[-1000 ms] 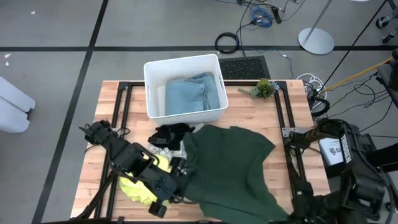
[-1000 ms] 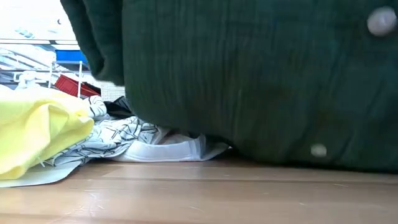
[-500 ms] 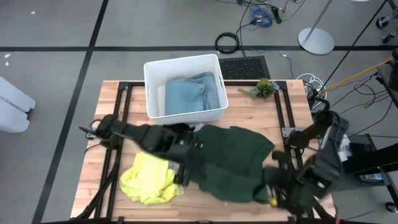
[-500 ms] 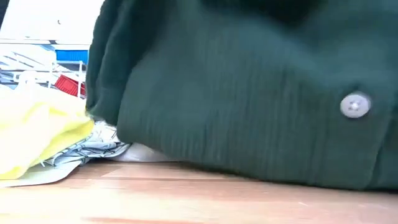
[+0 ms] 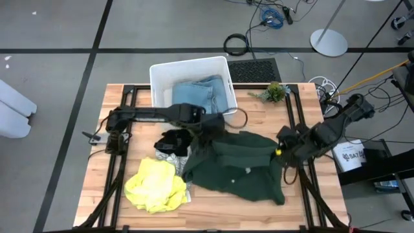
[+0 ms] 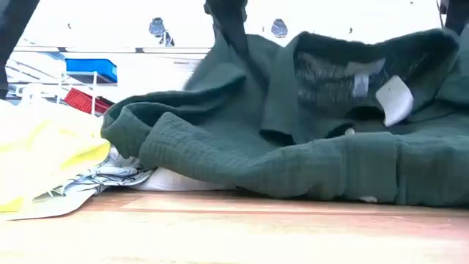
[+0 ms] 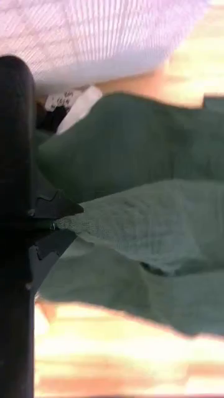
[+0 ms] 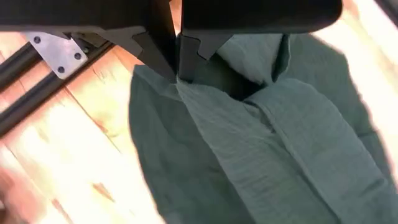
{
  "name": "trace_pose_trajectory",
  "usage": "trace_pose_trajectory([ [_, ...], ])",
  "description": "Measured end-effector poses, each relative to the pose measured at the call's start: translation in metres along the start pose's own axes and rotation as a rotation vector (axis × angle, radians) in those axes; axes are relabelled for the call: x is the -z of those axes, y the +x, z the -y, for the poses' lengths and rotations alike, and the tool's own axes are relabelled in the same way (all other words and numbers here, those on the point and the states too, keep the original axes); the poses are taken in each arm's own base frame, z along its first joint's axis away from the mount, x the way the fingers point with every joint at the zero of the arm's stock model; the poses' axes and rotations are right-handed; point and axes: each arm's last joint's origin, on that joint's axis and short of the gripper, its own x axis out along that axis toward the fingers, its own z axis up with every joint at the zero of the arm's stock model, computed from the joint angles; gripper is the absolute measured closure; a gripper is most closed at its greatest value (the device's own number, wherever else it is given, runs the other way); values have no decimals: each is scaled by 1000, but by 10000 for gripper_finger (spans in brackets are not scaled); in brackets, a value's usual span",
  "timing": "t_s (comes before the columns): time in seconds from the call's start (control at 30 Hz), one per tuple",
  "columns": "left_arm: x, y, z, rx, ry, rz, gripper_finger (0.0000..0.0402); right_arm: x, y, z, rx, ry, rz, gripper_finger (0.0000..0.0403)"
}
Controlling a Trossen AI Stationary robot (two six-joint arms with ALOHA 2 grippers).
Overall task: Fold laundry
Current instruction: Fold the green polo shirt
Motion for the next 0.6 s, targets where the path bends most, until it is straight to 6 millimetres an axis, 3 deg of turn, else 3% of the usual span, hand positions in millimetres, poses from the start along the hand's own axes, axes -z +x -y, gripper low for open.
trace_pose_trajectory([
  [0.13,3,15,-24,-16,-56,3,401,1,16,20,5,46,-43,403],
  [0.37,5,18,-42,-37,-98,10,390,-1,47,35,91,112,-105,403],
  [0.6,7,19,-38,-98,-28,-19,311,-7,57,40,125,109,-147,394],
])
